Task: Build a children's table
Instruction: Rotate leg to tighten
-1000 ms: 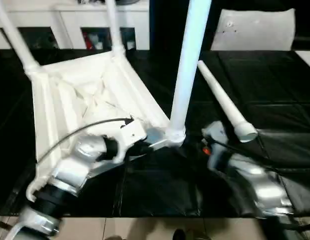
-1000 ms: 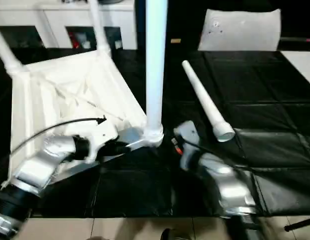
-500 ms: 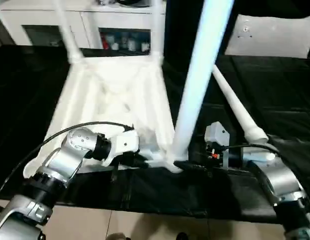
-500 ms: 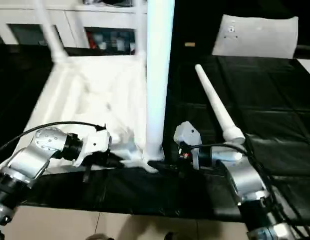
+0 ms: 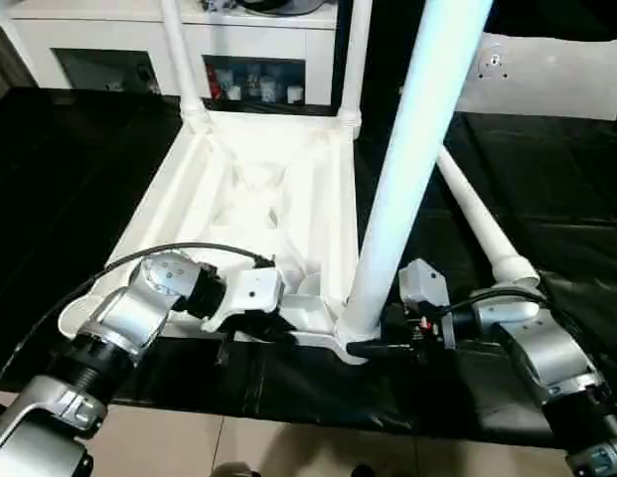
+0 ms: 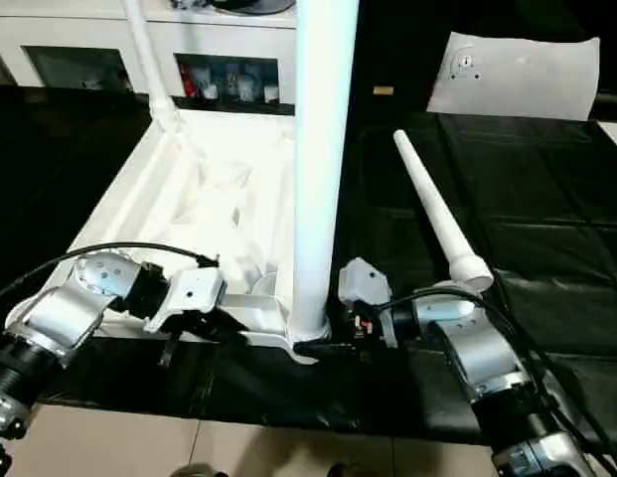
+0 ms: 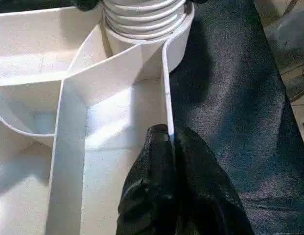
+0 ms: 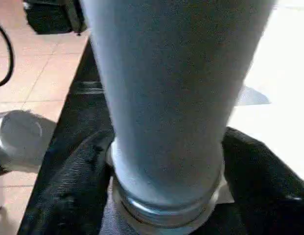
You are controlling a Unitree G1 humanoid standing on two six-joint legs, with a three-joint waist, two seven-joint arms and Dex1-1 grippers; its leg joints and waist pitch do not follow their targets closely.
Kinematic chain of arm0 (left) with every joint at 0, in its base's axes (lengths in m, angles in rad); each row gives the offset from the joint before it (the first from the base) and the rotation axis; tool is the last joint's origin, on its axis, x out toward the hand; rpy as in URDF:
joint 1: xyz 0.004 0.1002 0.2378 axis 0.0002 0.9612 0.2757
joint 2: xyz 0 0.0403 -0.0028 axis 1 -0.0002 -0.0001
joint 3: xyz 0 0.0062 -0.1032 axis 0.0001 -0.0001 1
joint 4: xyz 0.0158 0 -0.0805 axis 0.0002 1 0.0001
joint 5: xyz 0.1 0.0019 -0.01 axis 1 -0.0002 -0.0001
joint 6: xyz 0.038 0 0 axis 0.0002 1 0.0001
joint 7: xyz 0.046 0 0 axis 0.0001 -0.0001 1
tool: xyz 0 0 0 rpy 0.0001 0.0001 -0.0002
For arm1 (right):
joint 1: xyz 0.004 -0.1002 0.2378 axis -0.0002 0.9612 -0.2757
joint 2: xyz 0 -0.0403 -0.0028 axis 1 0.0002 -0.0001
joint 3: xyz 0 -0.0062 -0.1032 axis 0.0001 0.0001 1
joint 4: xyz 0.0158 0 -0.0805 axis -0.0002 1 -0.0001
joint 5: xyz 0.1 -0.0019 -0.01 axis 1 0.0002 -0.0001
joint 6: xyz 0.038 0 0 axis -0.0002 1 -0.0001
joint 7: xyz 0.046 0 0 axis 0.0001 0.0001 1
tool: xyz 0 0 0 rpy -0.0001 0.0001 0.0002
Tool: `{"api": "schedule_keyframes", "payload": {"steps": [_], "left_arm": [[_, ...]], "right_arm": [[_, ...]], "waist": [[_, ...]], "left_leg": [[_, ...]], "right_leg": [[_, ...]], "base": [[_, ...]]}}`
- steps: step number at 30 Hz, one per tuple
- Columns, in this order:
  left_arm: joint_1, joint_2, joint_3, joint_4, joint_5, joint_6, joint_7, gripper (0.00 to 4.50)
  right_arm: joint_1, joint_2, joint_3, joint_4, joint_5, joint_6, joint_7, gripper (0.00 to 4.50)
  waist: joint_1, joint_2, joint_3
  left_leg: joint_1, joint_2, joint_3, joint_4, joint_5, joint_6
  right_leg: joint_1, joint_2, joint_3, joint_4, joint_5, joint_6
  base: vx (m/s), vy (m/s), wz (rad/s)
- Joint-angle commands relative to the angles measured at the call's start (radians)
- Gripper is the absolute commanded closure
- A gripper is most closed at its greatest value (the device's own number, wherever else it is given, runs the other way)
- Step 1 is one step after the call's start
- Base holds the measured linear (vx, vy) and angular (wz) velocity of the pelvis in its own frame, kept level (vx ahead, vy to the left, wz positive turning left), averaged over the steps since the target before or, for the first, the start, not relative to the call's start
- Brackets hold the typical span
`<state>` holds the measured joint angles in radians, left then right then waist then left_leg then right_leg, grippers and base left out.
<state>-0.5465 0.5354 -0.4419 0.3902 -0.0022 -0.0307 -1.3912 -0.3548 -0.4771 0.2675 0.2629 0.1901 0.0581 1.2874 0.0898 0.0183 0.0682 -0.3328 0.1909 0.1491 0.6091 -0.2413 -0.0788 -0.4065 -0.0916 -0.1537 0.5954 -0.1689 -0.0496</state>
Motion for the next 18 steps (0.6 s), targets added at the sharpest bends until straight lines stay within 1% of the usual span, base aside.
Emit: {"api": "schedule_keyframes", "payload": {"steps": [1,2,5,8,9,10,11,12,13,14,15,16,17,18], "left_arm": [[-0.009,-0.003,-0.046,-0.001,0.034,-0.029,-0.046,4.5],[-0.011,-0.003,-0.047,0.006,0.036,-0.036,-0.05,4.5],[-0.014,-0.002,-0.046,0.02,0.037,-0.043,-0.047,4.5],[-0.004,-0.01,-0.026,0.014,0.024,-0.012,-0.017,4.5],[-0.004,-0.01,-0.026,0.014,0.024,-0.012,-0.017,4.5],[0.002,-0.019,-0.011,0.005,0.019,0.018,0.015,4.5],[0.017,-0.039,0.017,-0.021,0.004,0.082,0.075,4.5],[0.024,-0.047,0.028,-0.033,-0.003,0.105,0.097,4.5],[0.037,-0.063,0.046,-0.06,-0.019,0.151,0.133,4.5],[0.051,-0.079,0.062,-0.089,-0.031,0.196,0.17,4.5],[0.059,-0.089,0.07,-0.106,-0.037,0.221,0.191,4.5],[0.059,-0.089,0.07,-0.106,-0.037,0.221,0.191,4.5],[0.066,-0.099,0.077,-0.121,-0.036,0.238,0.218,4.5],[0.08,-0.126,0.09,-0.149,-0.034,0.283,0.271,4.5]], "right_arm": [[-0.014,-0.002,0.004,0.01,-0.007,-0.012,0.01,1.52],[-0.018,-0.002,0.006,0.017,-0.006,-0.018,0.016,1.62],[-0.013,0.001,0.01,0.017,0.009,-0.01,0.034,1.68],[0.012,0.016,0.003,-0.004,0.029,0.018,0.015,1.71],[0.012,0.016,0.003,-0.004,0.029,0.018,0.015,1.73],[0.029,0.028,-0.004,-0.018,0.038,0.036,-0.009,1.73],[0.059,0.064,-0.02,-0.037,0.044,0.072,-0.083,1.73],[0.07,0.08,-0.027,-0.044,0.046,0.087,-0.116,1.73],[0.087,0.111,-0.039,-0.054,0.046,0.114,-0.179,1.73],[0.105,0.143,-0.046,-0.065,0.043,0.136,-0.24,1.74],[0.115,0.163,-0.049,-0.071,0.04,0.148,-0.274,1.75],[0.115,0.163,-0.049,-0.071,0.04,0.148,-0.274,1.75],[0.123,0.182,-0.05,-0.075,0.034,0.159,-0.309,1.75],[0.13,0.226,-0.056,-0.074,0.023,0.183,-0.381,1.75]], "waist": [[-0.005,-0.012,-0.073],[-0.006,-0.012,-0.072],[-0.005,-0.012,-0.073],[-0.004,-0.011,-0.073],[-0.004,-0.009,-0.073],[-0.005,-0.011,-0.073],[-0.006,-0.01,-0.071],[-0.005,-0.009,-0.069],[-0.01,-0.011,-0.068],[-0.01,-0.008,-0.064],[-0.013,-0.008,-0.062],[-0.017,-0.009,-0.061],[-0.023,-0.008,-0.058],[-0.033,-0.009,-0.055]], "left_leg": [[-0.016,0.043,0.0,-0.069,0.001,0.104],[-0.016,0.043,0.0,-0.068,0.001,0.104],[-0.016,0.043,0.0,-0.069,-0.004,0.103],[-0.016,0.044,0.0,-0.068,-0.001,0.102],[-0.016,0.044,0.0,-0.068,0.0,0.101],[-0.017,0.044,0.0,-0.068,0.001,0.1],[-0.017,0.046,0.001,-0.07,0.0,0.095],[-0.018,0.049,-0.002,-0.072,-0.005,0.086],[-0.016,0.046,0.0,-0.075,-0.026,0.075],[-0.017,0.043,-0.001,-0.076,-0.037,0.07],[-0.014,0.042,0.0,-0.078,-0.065,0.058],[-0.013,0.04,0.001,-0.08,-0.08,0.051],[-0.014,0.035,0.0,-0.08,-0.106,0.044],[-0.014,0.033,-0.001,-0.081,-0.131,0.041]], "right_leg": [[0.071,-0.072,0.078,-0.061,-0.222,-0.158],[0.071,-0.072,0.079,-0.061,-0.222,-0.158],[0.071,-0.071,0.078,-0.062,-0.231,-0.153],[0.072,-0.072,0.078,-0.061,-0.221,-0.156],[0.071,-0.072,0.078,-0.061,-0.219,-0.157],[0.072,-0.071,0.078,-0.06,-0.217,-0.157],[0.071,-0.072,0.08,-0.06,-0.217,-0.159],[0.072,-0.075,0.079,-0.062,-0.228,-0.157],[0.072,-0.073,0.078,-0.068,-0.261,-0.146],[0.071,-0.072,0.076,-0.072,-0.287,-0.138],[0.068,-0.07,0.074,-0.079,-0.331,-0.124],[0.069,-0.07,0.073,-0.084,-0.359,-0.112],[0.069,-0.069,0.071,-0.092,-0.409,-0.093],[0.068,-0.069,0.068,-0.1,-0.451,-0.076]], "base": [[0.0,0.0,0.0],[0.0,0.0,0.0],[0.0,0.0,0.0],[0.0,0.0,0.0],[0.0,0.0,0.0],[0.0,0.0,0.0],[0.0,0.0,0.0],[0.0,0.0,0.0],[0.0,0.0,0.0],[0.0,0.0,0.0],[0.0,0.0,0.0],[0.0,0.0,0.0],[0.0,0.0,0.0],[0.0,0.0,0.0]]}}
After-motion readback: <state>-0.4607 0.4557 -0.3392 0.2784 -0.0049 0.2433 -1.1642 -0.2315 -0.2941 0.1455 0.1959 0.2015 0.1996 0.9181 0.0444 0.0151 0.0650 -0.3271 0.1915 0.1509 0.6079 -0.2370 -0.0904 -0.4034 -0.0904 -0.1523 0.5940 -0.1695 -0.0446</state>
